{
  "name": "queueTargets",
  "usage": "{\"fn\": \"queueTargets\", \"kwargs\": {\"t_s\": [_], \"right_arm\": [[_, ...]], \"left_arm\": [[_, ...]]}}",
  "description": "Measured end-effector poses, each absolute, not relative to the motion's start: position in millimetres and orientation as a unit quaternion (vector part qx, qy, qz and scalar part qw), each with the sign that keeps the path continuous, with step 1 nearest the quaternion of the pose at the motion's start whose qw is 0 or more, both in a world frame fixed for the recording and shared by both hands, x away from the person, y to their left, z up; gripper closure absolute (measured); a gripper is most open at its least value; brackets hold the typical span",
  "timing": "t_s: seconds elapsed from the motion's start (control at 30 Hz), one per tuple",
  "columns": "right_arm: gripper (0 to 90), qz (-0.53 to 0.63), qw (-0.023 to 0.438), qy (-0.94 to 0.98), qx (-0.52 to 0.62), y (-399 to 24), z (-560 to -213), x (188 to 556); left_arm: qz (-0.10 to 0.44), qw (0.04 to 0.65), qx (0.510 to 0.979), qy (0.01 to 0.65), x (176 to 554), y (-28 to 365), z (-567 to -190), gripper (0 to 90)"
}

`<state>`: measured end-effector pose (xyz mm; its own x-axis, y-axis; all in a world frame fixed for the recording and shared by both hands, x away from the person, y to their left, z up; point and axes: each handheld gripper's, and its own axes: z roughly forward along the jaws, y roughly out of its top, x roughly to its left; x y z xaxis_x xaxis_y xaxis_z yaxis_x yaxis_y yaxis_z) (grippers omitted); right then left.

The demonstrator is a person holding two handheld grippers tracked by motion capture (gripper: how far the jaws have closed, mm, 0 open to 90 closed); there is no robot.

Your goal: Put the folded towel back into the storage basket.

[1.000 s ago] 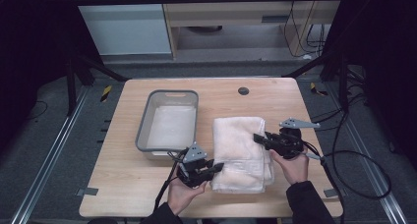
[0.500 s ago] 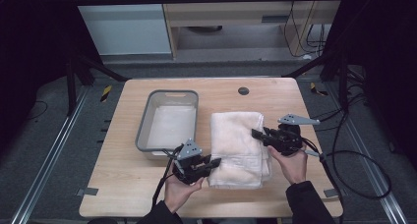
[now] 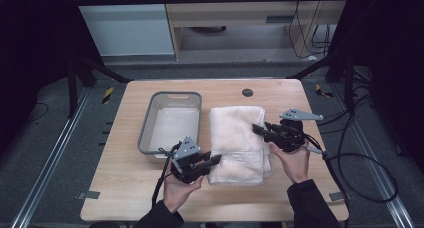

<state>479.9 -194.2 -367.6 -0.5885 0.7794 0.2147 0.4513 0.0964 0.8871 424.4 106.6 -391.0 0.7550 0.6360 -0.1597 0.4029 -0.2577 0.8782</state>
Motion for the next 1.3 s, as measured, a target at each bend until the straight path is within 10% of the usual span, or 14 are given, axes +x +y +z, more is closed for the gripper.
{"fn": "queueTargets", "kwargs": {"t_s": [1.3], "right_arm": [[68.1,0.538,0.19,0.716,0.402,-146,-313,511]], "left_arm": [[0.152,0.544,0.752,0.341,449,152,-347,74.5]]}}
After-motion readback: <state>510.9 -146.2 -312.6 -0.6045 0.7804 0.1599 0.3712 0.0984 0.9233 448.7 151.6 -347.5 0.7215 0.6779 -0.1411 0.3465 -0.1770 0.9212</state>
